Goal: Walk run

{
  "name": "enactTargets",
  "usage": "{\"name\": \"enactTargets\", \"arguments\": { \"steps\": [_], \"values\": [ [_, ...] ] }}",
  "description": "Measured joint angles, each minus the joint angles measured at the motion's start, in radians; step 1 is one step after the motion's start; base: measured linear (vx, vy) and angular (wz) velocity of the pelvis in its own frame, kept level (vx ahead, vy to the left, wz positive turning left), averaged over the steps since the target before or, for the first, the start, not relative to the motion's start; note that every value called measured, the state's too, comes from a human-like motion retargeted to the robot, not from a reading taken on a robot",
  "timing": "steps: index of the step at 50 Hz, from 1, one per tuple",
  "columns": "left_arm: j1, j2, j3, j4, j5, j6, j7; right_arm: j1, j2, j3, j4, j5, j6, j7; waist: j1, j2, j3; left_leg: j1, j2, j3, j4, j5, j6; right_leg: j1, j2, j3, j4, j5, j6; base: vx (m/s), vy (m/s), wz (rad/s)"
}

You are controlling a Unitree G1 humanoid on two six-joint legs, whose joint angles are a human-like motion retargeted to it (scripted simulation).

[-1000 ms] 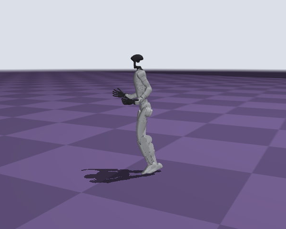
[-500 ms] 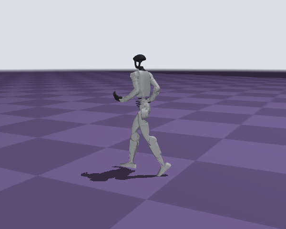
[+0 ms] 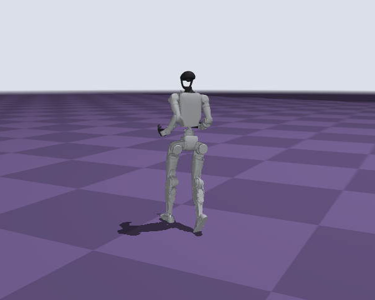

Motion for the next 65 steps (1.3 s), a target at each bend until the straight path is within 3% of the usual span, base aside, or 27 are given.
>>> {"name": "enactTargets", "arguments": {
  "steps": [2, 5, 7, 10, 13, 15, 18, 20, 22, 25, 28, 31, 34, 37, 40, 43, 44, 46, 47, 48, 49, 51, 54, 60, 62, 63, 65],
  "values": [
    [-0.028, 0.041, -0.038, -0.020, -0.016, 0.011, 0.001, 0.055, 0.010, 0.004, 0.017, 0.005, -0.006, 0.008, -0.050, -0.031, 0.014, 0.022, -0.074, -0.032, 0.113, -0.120, 0.111, -0.068, -0.010, -0.037, 0.296, 0.031, 0.081, 1.37, -0.11, 0.14],
    [-0.096, 0.094, -0.102, -0.027, -0.082, 0.003, 0.011, 0.157, 0.041, -0.004, 0.086, 0.008, -0.029, 0.060, -0.109, -0.034, -0.009, 0.026, -0.135, -0.174, 0.293, -0.258, 0.053, -0.205, -0.068, -0.191, 0.639, 0.031, 0.122, 1.31, -0.06, -0.35],
    [-0.189, 0.105, -0.089, -0.001, -0.109, 0.017, 0.014, 0.209, 0.072, 0.029, 0.138, 0.029, -0.027, 0.081, -0.117, 0.022, -0.023, 0.064, 0.015, -0.006, 0.319, -0.305, 0.056, -0.326, 0.006, -0.173, 0.684, -0.056, 0.124, 1.14, -0.22, -1.09],
    [-0.266, 0.099, -0.114, 0.012, -0.094, 0.005, 0.028, 0.325, 0.095, 0.058, 0.169, 0.118, -0.039, 0.133, -0.141, 0.053, -0.033, 0.176, 0.022, 0.004, 0.258, -0.301, 0.066, -0.484, 0.055, -0.176, 0.671, -0.247, 0.156, 1.15, -0.28, -0.53],
    [-0.290, 0.067, -0.120, 0.016, -0.113, 0.004, 0.042, 0.403, 0.096, 0.041, 0.174, 0.136, -0.047, 0.186, -0.231, 0.107, -0.044, 0.288, 0.024, 0.017, 0.141, -0.126, 0.041, -0.594, -0.020, -0.259, 0.465, -0.391, 0.203, 1.12, -0.18, 0.07],
    [-0.281, 0.046, -0.132, 0.016, -0.148, 0.021, 0.049, 0.423, 0.087, 0.021, 0.172, 0.105, -0.051, 0.184, -0.294, 0.135, -0.052, 0.364, 0.018, 0.023, 0.076, 0.045, 0.002, -0.637, -0.072, -0.322, 0.276, -0.427, 0.189, 1.21, -0.16, -0.08],
    [-0.260, 0.020, -0.133, 0.013, -0.199, 0.049, 0.049, 0.403, 0.093, -0.010, 0.155, 0.038, -0.053, 0.140, -0.359, 0.150, -0.044, 0.475, -0.032, -0.015, 0.031, 0.308, -0.069, -0.649, -0.088, -0.270, -0.014, -0.509, 0.206, 1.26, -0.15, -0.39],
    [-0.255, 0.010, -0.131, 0.007, -0.217, 0.063, 0.045, 0.362, 0.106, -0.025, 0.131, -0.003, -0.049, 0.105, -0.379, 0.163, -0.033, 0.527, -0.057, -0.020, 0.035, 0.445, -0.130, -0.649, -0.141, -0.303, -0.103, -0.500, 0.126, 1.22, 0.08, -0.47],
    [-0.267, 0.005, -0.128, -0.003, -0.221, 0.076, 0.035, 0.292, 0.120, -0.039, 0.106, -0.042, -0.039, 0.056, -0.398, 0.152, -0.013, 0.500, -0.102, 0.019, 0.223, 0.495, -0.130, -0.658, -0.194, -0.271, -0.022, -0.438, 0.076, 1.20, 0.24, -0.50],
    [-0.206, -0.003, -0.092, 0.007, -0.177, 0.102, -0.023, 0.241, 0.127, 0.018, 0.086, -0.052, -0.053, -0.052, -0.347, 0.175, -0.022, 0.404, -0.039, 0.018, 0.618, 0.495, -0.130, -0.606, -0.081, -0.193, 0.204, -0.700, 0.000, 1.80, -0.49, -1.16],
    [-0.178, -0.024, -0.105, 0.082, -0.129, 0.111, -0.049, 0.113, 0.126, -0.005, 0.120, 0.049, -0.063, -0.060, -0.202, 0.061, -0.062, 0.243, -0.135, -0.017, 0.767, 0.388, -0.095, -0.492, -0.119, -0.119, 0.150, -0.703, 0.000, 1.38, -0.38, -1.27],
    [-0.109, -0.014, -0.109, 0.105, -0.119, 0.090, -0.040, 0.016, 0.105, 0.040, 0.100, 0.128, -0.053, 0.006, -0.185, 0.041, -0.056, 0.086, -0.055, 0.048, 0.795, 0.146, 0.094, -0.350, -0.099, -0.114, 0.037, -0.646, 0.012, 1.35, -0.12, -0.60],
    [-0.040, -0.002, -0.077, 0.094, -0.095, 0.092, -0.062, -0.048, 0.051, 0.064, 0.048, 0.166, -0.055, 0.034, -0.116, 0.020, -0.042, -0.015, -0.055, 0.128, 0.566, 0.020, 0.189, -0.212, -0.102, -0.174, -0.100, -0.466, 0.033, 1.15, 0.00, -0.94],
    [0.011, 0.026, -0.043, 0.081, -0.063, 0.096, -0.083, -0.064, -0.006, 0.088, -0.004, 0.154, -0.045, 0.058, -0.013, 0.011, -0.028, -0.024, -0.092, 0.205, 0.221, -0.054, 0.244, -0.082, -0.091, -0.205, -0.172, -0.266, 0.089, 1.54, 0.03, -1.29],
    [0.032, 0.052, -0.031, 0.065, -0.039, 0.088, -0.079, -0.042, -0.037, 0.088, -0.045, 0.127, -0.010, 0.111, 0.058, -0.001, -0.015, 0.014, -0.116, 0.278, 0.003, -0.123, 0.177, 0.033, -0.105, -0.276, -0.176, -0.093, 0.174, 1.28, 0.01, -0.54],
    [0.023, 0.068, -0.031, 0.041, -0.036, 0.081, -0.055, -0.014, -0.050, 0.091, -0.060, 0.127, 0.015, 0.153, 0.092, -0.033, 0.010, 0.077, -0.100, 0.377, 0.047, -0.086, 0.375, 0.076, -0.119, -0.242, 0.034, 0.024, 0.277, 1.49, -0.28, -0.10],
    [0.021, 0.074, -0.041, 0.035, -0.042, 0.084, -0.051, 0.003, -0.052, 0.090, -0.053, 0.130, 0.015, 0.157, 0.081, -0.057, 0.012, 0.089, -0.149, 0.306, 0.128, -0.150, 0.393, 0.052, -0.132, -0.245, 0.194, 0.031, 0.306, 1.57, -0.38, 0.71],
    [-0.005, 0.067, -0.051, 0.043, -0.062, 0.106, -0.059, 0.041, -0.051, 0.067, -0.019, 0.125, 0.007, 0.184, 0.043, -0.086, 0.002, 0.041, -0.292, 0.061, 0.291, -0.239, 0.393, -0.050, -0.157, -0.215, 0.522, 0.031, 0.374, 1.68, 0.44, 1.28],
    [-0.035, 0.052, -0.034, 0.057, -0.069, 0.128, -0.069, 0.054, -0.043, 0.057, 0.008, 0.117, 0.006, 0.209, 0.035, -0.071, -0.010, 0.017, -0.289, 0.023, 0.335, -0.249, 0.393, -0.112, -0.145, -0.175, 0.620, 0.031, 0.389, 1.19, 0.62, 0.10],
    [-0.076, 0.032, 0.004, 0.072, -0.068, 0.156, -0.079, 0.058, -0.024, 0.062, 0.039, 0.104, 0.013, 0.236, 0.033, -0.023, -0.037, 0.050, -0.149, 0.170, 0.351, -0.285, 0.393, -0.174, -0.087, -0.137, 0.618, 0.031, 0.360, 0.93, 0.34, -0.12],
    [-0.103, 0.012, 0.009, 0.081, -0.060, 0.157, -0.073, 0.075, -0.014, 0.068, 0.063, 0.097, 0.016, 0.249, 0.029, 0.027, -0.053, 0.092, -0.106, 0.182, 0.337, -0.311, 0.393, -0.229, -0.072, -0.154, 0.625, -0.011, 0.299, 0.84, 0.21, 0.05],
    [-0.137, -0.021, -0.021, 0.089, -0.059, 0.123, -0.037, 0.127, -0.013, 0.077, 0.094, 0.104, 0.015, 0.253, 0.017, 0.088, -0.062, 0.176, -0.133, 0.091, 0.277, -0.319, 0.385, -0.324, -0.101, -0.196, 0.639, -0.154, 0.188, 1.14, 0.31, 0.94],
    [-0.166, -0.039, -0.080, 0.099, -0.108, 0.098, 0.008, 0.218, -0.004, 0.052, 0.110, 0.115, 0.008, 0.260, -0.019, 0.119, -0.048, 0.281, -0.146, 0.028, 0.184, -0.215, 0.343, -0.435, -0.155, -0.185, 0.497, -0.322, 0.157, 1.01, 0.14, 1.80],
    [-0.181, 0.000, -0.169, 0.077, -0.199, 0.156, -0.013, 0.383, 0.010, 0.025, 0.112, 0.072, 0.002, 0.263, -0.209, 0.118, -0.042, 0.461, -0.177, -0.171, 0.121, 0.055, 0.250, -0.513, -0.212, -0.124, -0.109, -0.454, 0.253, 1.12, -0.05, 2.73],
    [-0.186, 0.035, -0.179, 0.047, -0.211, 0.160, -0.016, 0.412, 0.010, 0.041, 0.107, 0.063, -0.001, 0.256, -0.248, 0.097, -0.030, 0.520, -0.186, -0.235, 0.143, 0.125, 0.224, -0.501, -0.202, 0.086, -0.210, -0.487, 0.360, 1.19, -0.25, 1.81],
    [-0.190, 0.054, -0.182, 0.029, -0.213, 0.161, -0.015, 0.419, 0.009, 0.053, 0.105, 0.063, -0.004, 0.252, -0.234, 0.082, -0.028, 0.544, -0.191, -0.238, 0.161, 0.157, 0.206, -0.501, -0.222, 0.132, -0.228, -0.474, 0.404, 1.07, -0.28, 1.29],
    [-0.198, 0.099, -0.199, -0.010, -0.218, 0.167, -0.013, 0.418, 0.015, 0.071, 0.102, 0.066, -0.009, 0.241, -0.264, 0.033, -0.017, 0.582, -0.230, -0.297, 0.279, 0.214, 0.160, -0.479, -0.248, 0.130, -0.192, -0.258, 0.460, 1.23, -0.40, 1.56]
  ]
}}
